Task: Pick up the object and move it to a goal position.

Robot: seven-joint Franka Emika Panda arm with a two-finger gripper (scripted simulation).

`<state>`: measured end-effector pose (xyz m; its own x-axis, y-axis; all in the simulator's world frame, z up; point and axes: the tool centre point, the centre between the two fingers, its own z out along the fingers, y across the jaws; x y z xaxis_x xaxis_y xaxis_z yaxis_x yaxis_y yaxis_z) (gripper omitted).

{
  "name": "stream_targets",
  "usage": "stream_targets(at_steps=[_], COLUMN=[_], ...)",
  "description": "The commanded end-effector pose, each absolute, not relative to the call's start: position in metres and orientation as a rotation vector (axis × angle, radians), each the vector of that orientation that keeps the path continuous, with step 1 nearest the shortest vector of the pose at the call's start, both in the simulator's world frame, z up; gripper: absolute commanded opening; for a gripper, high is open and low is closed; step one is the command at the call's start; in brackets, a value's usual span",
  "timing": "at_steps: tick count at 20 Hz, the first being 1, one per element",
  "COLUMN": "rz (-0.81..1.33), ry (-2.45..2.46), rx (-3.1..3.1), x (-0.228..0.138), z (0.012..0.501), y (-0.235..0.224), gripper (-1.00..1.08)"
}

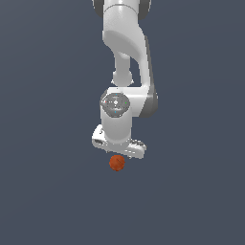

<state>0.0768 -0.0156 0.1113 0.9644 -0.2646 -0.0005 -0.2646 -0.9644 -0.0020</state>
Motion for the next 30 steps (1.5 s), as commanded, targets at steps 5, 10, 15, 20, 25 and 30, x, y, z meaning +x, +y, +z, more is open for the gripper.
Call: stream_targets(at_steps=[5, 10, 15, 20, 25, 30], rz=[0.0, 0.001, 0.001, 0.0, 0.0, 0.0], ry=[0.507, 0.51, 0.512, 0.515, 0.516, 0.516], rx=[-3.1, -3.1, -3.1, -3.099, -3.099, -3.099], x=[0.087, 0.087, 0.087, 0.087, 0.088, 0.088], z=[0.098, 0.097, 0.082, 0.055, 0.046, 0.047], y=[-0.024, -0.025, -0.025, -0.025, -0.025, -0.025], gripper=[1.0, 1.0, 1.0, 1.0, 1.0, -1.0])
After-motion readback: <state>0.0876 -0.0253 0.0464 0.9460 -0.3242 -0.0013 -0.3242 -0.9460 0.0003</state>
